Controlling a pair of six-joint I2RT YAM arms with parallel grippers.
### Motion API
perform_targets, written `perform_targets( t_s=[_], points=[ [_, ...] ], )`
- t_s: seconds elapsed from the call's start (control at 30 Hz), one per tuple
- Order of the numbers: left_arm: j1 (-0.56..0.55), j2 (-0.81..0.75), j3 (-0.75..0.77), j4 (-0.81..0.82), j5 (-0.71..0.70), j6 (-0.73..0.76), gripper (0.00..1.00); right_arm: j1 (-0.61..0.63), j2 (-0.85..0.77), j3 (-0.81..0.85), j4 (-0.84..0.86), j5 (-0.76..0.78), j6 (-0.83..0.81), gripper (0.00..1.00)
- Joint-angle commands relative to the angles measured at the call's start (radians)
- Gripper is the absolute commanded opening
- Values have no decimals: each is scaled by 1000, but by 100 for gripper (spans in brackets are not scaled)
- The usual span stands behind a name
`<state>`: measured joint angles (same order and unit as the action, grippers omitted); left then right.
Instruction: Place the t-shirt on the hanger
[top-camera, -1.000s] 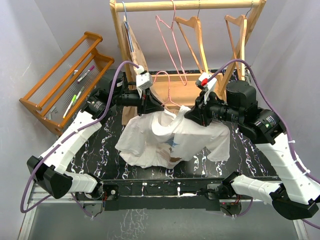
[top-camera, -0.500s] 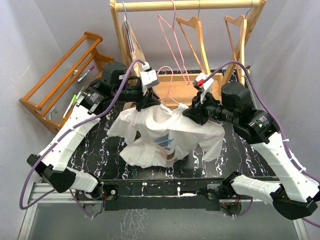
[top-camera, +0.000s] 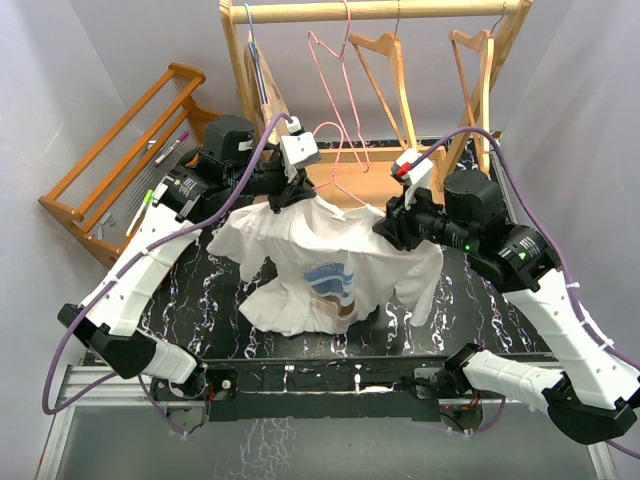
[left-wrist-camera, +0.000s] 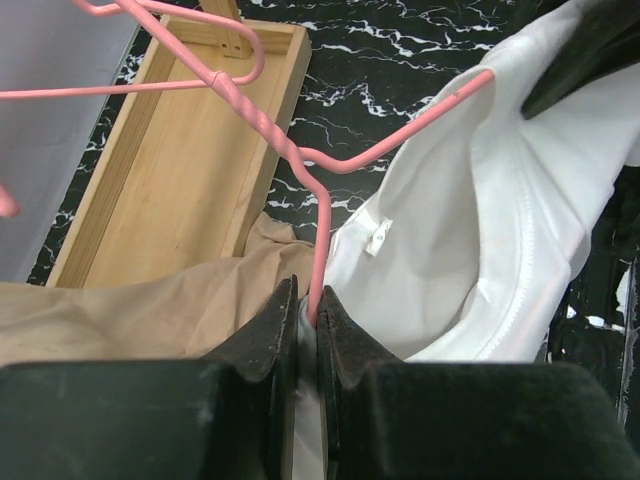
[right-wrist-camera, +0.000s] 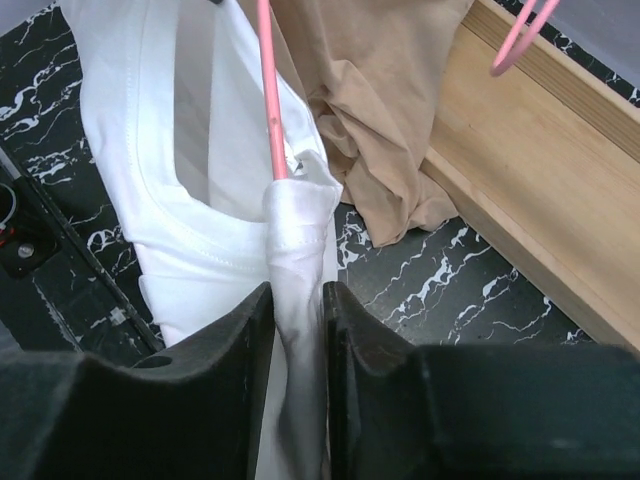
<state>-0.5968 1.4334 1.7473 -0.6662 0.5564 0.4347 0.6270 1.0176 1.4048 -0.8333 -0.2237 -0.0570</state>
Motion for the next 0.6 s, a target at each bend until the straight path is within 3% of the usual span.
perform_targets(
  t_s=[0.0, 0.27, 0.57],
  points=[
    [19, -21, 33, 68, -64, -21, 0, 4, -45, -4, -17, 30, -9, 33],
    [18, -50, -33, 132, -33, -3, 0, 4, -32, 30, 11, -62, -1, 62],
    [18, -58, -38, 132, 1, 66, 0, 4, 74, 201, 60, -37, -12, 67]
  ],
)
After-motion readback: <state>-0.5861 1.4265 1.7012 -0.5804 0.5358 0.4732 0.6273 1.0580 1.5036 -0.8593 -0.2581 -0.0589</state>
